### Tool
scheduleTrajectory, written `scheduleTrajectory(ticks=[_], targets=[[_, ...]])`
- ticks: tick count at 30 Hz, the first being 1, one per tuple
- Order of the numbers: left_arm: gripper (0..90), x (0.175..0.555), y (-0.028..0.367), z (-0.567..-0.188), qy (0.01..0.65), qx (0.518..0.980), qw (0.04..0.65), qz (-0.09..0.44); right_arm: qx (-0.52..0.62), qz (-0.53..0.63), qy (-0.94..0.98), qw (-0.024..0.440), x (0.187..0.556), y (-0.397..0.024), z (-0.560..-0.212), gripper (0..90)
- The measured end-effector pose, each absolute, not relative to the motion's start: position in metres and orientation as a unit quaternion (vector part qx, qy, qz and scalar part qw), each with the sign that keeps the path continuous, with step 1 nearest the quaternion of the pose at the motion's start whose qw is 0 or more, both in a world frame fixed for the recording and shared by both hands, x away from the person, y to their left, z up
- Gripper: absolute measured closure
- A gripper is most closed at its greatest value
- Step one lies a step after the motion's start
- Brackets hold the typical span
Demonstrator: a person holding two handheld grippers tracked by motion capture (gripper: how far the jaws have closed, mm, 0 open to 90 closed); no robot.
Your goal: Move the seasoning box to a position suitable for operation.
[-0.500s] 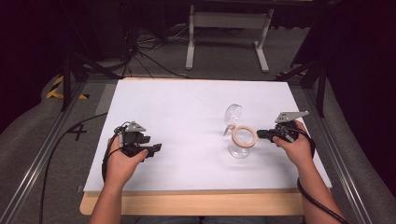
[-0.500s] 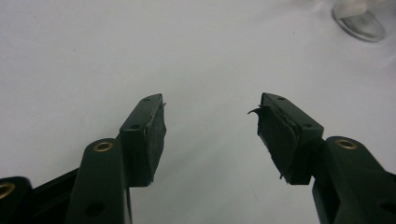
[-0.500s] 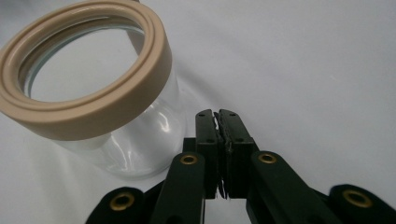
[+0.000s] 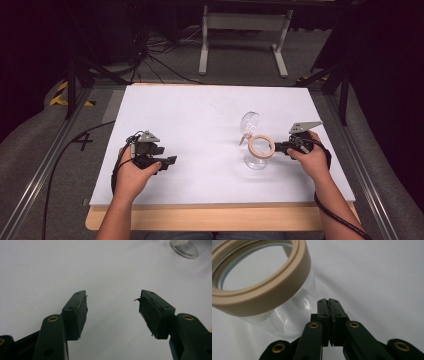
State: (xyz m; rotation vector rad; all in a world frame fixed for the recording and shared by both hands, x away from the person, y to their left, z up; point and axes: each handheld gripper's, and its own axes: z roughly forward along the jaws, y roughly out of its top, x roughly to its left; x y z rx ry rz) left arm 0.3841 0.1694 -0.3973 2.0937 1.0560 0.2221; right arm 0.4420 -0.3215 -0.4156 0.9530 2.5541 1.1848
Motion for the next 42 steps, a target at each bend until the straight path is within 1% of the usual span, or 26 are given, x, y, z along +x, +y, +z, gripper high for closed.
scheduleTrajectory(ticks=[5,8,14,21,38,42], targets=[[39.5,0.384,0.167,-0.397,0.411,0.824,0.380,0.084,0.311,0.378,0.867,0.090,0.441,-0.313,-0.418,89.5],[39.4,0.384,0.165,-0.397,0.408,0.825,0.382,0.085,0.316,0.384,0.864,0.077,0.442,-0.316,-0.421,89.8],[39.5,0.385,0.161,-0.396,0.401,0.826,0.386,0.088,0.316,0.367,0.871,0.085,0.439,-0.313,-0.420,90.0],[39.5,0.388,0.157,-0.395,0.397,0.827,0.390,0.086,0.314,0.362,0.874,0.078,0.434,-0.311,-0.421,90.0],[39.7,0.404,0.140,-0.389,0.371,0.836,0.397,0.075,0.272,0.346,0.895,0.068,0.405,-0.284,-0.419,90.0],[40.6,0.406,0.135,-0.387,0.370,0.837,0.397,0.068,0.267,0.344,0.897,0.075,0.399,-0.278,-0.419,90.0]])
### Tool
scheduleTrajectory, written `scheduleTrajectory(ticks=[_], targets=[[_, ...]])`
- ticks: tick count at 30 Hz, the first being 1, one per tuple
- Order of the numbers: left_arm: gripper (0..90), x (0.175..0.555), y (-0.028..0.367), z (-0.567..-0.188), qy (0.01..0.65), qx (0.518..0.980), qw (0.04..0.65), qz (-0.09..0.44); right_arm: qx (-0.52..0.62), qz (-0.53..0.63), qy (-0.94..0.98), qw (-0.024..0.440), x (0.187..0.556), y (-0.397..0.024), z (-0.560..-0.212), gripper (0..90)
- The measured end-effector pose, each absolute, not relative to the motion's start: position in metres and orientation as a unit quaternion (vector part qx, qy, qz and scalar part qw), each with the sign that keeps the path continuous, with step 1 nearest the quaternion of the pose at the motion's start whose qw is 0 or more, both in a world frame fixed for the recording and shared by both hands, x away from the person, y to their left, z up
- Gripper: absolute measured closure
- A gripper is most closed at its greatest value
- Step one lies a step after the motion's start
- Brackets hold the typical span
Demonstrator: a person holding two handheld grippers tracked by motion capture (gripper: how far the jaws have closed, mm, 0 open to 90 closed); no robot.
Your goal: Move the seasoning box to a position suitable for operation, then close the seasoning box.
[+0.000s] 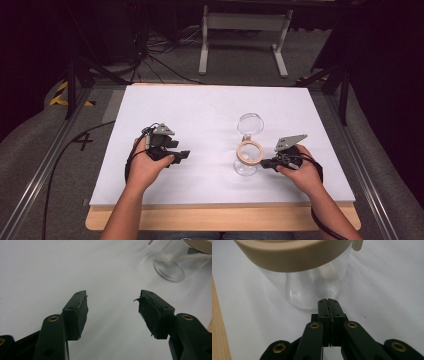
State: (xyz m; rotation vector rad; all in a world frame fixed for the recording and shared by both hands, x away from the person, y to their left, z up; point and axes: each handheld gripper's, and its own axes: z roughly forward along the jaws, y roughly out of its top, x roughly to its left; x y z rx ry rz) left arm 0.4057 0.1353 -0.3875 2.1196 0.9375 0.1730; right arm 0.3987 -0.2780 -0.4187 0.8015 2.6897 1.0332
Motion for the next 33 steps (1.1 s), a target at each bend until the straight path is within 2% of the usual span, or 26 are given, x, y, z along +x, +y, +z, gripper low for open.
scheduleTrajectory(ticks=[5,10,17,23,28,33], targets=[[42.2,0.409,0.131,-0.388,0.370,0.838,0.396,0.059,0.269,0.356,0.892,0.075,0.395,-0.279,-0.417,90.0],[51.1,0.414,0.129,-0.384,0.349,0.851,0.390,0.048,0.286,0.375,0.878,0.083,0.394,-0.292,-0.404,89.8],[71.5,0.419,0.123,-0.367,0.330,0.849,0.411,0.039,0.303,0.399,0.863,0.071,0.394,-0.303,-0.391,89.7],[88.2,0.420,0.115,-0.361,0.319,0.845,0.427,0.035,0.287,0.430,0.852,0.078,0.402,-0.300,-0.364,89.7],[89.4,0.430,0.105,-0.354,0.318,0.840,0.439,0.027,0.274,0.453,0.845,0.072,0.400,-0.299,-0.355,89.7],[85.6,0.443,0.088,-0.340,0.311,0.831,0.460,0.025,0.273,0.460,0.842,0.067,0.399,-0.300,-0.354,89.7]])
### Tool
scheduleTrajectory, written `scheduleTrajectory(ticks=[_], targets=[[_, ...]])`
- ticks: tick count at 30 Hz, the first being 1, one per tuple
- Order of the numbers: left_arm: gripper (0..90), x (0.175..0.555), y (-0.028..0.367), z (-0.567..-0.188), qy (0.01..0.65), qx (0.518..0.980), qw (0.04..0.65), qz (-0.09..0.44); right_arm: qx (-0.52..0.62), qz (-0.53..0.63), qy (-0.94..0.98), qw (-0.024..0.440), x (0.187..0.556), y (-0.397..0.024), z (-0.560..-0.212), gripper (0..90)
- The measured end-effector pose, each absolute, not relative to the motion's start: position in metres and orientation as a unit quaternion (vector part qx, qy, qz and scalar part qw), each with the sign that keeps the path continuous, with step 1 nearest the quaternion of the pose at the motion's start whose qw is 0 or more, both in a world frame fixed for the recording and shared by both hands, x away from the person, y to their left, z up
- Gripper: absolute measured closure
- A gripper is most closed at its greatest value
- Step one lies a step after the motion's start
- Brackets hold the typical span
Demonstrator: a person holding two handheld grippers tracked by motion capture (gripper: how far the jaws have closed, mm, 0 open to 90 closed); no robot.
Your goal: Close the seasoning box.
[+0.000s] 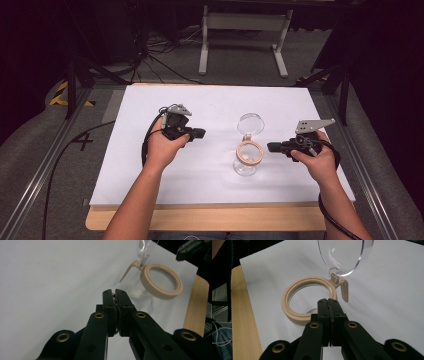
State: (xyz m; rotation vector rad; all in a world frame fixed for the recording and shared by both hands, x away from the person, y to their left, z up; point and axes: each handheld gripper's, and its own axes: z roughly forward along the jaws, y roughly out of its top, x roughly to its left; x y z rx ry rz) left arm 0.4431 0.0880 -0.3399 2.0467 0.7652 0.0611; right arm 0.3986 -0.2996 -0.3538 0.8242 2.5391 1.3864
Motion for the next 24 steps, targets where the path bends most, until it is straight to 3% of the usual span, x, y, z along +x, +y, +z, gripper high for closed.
scheduleTrajectory(ticks=[11,24], targets=[[89.3,0.475,0.045,-0.321,0.285,0.835,0.469,0.027,0.254,0.474,0.841,0.059,0.399,-0.292,-0.348,90.0],[86.3,0.499,0.009,-0.319,0.286,0.843,0.454,0.032,0.235,0.480,0.844,0.053,0.400,-0.281,-0.344,90.0]])
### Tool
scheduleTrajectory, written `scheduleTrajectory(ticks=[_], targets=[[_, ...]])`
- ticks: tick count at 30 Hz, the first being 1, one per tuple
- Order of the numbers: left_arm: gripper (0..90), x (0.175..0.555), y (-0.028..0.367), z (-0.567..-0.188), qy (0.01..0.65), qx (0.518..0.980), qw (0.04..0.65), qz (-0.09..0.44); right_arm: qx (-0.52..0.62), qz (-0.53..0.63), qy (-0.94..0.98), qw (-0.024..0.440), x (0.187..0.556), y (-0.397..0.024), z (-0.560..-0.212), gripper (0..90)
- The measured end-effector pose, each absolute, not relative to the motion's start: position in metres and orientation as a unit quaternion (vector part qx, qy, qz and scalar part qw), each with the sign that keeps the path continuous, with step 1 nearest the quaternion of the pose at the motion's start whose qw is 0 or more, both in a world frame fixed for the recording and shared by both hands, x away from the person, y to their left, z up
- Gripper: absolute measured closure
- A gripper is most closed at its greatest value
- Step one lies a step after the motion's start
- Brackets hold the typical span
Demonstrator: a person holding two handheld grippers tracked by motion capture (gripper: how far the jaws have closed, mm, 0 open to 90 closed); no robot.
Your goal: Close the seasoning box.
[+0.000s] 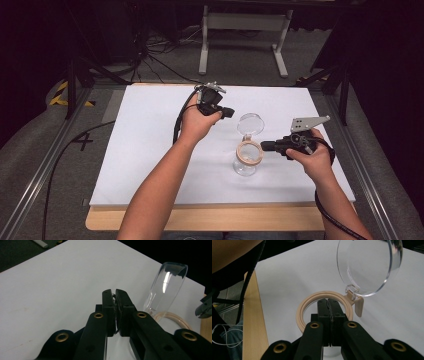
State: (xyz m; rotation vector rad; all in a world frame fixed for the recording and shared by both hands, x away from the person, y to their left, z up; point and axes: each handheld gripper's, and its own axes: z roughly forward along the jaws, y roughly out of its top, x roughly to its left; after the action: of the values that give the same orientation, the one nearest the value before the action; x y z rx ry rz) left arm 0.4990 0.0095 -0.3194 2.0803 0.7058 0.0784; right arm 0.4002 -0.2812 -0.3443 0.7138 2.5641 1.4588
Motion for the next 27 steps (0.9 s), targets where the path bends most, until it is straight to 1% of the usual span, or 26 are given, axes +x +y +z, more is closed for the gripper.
scheduleTrajectory(ticks=[4,6,9,14,18,27], targets=[[83.2,0.502,0.007,-0.321,0.297,0.838,0.457,0.031,0.235,0.488,0.839,0.054,0.400,-0.280,-0.345,90.0],[83.9,0.504,0.006,-0.321,0.297,0.831,0.470,0.021,0.233,0.503,0.830,0.056,0.400,-0.279,-0.343,90.0],[84.3,0.505,0.004,-0.323,0.297,0.829,0.473,0.016,0.239,0.505,0.828,0.054,0.401,-0.279,-0.342,90.0],[85.6,0.502,-0.007,-0.324,0.274,0.842,0.465,0.008,0.250,0.501,0.827,0.048,0.404,-0.280,-0.346,90.0],[83.8,0.496,-0.013,-0.322,0.254,0.851,0.460,-0.002,0.252,0.505,0.824,0.045,0.404,-0.281,-0.347,90.0],[83.6,0.481,-0.017,-0.313,0.229,0.862,0.451,-0.009,0.252,0.504,0.825,0.042,0.403,-0.279,-0.347,90.0]])
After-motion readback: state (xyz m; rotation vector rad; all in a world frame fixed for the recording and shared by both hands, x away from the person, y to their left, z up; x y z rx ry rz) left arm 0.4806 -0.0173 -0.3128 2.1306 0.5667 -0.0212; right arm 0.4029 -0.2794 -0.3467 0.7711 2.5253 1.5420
